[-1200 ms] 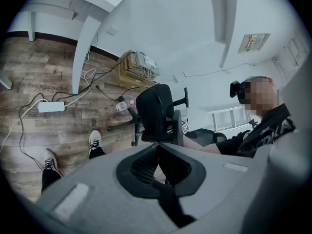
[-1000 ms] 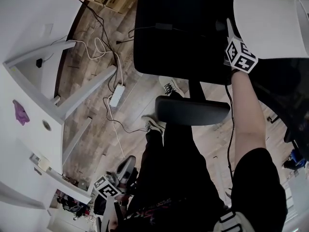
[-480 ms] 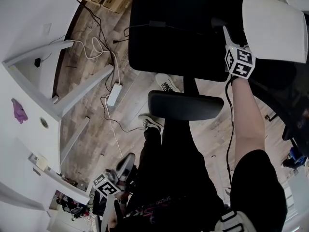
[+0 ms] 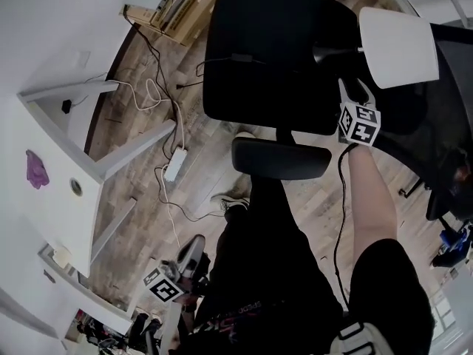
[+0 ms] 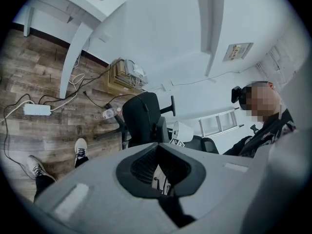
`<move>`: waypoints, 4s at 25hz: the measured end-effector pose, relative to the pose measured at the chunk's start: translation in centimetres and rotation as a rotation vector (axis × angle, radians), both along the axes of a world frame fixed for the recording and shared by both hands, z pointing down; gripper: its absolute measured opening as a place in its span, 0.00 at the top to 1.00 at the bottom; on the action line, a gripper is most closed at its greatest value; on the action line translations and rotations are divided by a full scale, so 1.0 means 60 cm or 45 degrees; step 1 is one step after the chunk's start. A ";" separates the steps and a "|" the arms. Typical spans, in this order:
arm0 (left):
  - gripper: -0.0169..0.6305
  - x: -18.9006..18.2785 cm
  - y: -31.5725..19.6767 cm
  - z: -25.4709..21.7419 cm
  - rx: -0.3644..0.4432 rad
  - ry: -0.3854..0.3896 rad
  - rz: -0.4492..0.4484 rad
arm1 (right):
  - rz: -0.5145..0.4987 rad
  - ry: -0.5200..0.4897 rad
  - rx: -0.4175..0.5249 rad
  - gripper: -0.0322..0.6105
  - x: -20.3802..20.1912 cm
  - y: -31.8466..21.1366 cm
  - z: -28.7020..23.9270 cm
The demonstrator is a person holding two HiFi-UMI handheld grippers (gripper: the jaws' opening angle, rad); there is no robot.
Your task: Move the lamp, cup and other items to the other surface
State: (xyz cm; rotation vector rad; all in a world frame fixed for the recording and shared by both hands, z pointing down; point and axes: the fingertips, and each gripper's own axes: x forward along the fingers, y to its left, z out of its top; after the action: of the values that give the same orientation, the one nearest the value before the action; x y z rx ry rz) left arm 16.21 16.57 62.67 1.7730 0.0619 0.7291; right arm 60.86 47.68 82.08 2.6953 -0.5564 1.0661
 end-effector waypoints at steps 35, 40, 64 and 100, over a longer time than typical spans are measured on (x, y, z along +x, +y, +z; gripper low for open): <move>0.98 -0.440 -0.315 -0.232 0.438 0.581 -0.799 | -1.607 -0.551 0.887 0.94 -0.971 -0.798 -0.533; 0.98 -0.552 -0.338 -0.242 0.526 0.590 -0.934 | -1.958 -0.603 0.883 0.94 -1.153 -0.828 -0.564; 0.98 -0.697 -0.341 -0.257 0.610 0.626 -1.032 | -2.340 -0.532 0.772 0.94 -1.349 -0.828 -0.589; 0.98 -0.711 -0.334 -0.250 0.610 0.637 -1.020 | -2.177 -0.539 0.798 0.94 -1.322 -0.832 -0.586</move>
State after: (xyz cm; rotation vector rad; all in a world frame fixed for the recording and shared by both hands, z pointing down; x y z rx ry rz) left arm -26.48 -3.47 47.67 2.1621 -0.4987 -0.3124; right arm -18.47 -2.24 46.90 1.1085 -2.7381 0.7921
